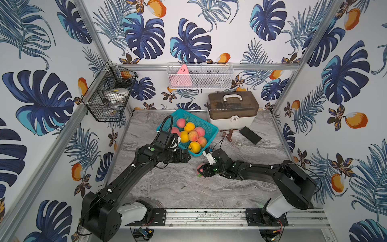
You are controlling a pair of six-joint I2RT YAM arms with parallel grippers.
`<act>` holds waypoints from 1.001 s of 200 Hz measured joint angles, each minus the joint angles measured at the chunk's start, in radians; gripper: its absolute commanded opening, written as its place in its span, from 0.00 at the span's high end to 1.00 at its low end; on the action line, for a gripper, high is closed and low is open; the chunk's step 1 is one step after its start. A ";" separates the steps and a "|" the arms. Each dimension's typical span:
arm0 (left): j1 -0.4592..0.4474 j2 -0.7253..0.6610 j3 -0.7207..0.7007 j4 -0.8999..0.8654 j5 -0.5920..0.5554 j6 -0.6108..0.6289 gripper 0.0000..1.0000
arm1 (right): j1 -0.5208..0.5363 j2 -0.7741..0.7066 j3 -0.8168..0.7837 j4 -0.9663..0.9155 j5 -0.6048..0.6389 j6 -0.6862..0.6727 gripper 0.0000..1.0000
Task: Put the peaches into the basket
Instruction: Pick up the peach from the center of the board.
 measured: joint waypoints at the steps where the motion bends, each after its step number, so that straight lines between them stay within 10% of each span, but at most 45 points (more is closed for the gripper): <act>1: 0.000 0.000 0.000 0.000 0.000 0.000 0.03 | 0.000 0.000 -0.001 0.000 0.000 0.000 0.31; 112: 0.000 -0.006 0.035 -0.022 0.039 0.001 0.02 | 0.051 -0.301 -0.186 0.114 -0.015 -0.064 0.34; 200: -0.001 0.031 0.047 0.070 0.340 -0.087 0.01 | 0.068 -0.551 -0.259 0.135 0.092 -0.161 0.34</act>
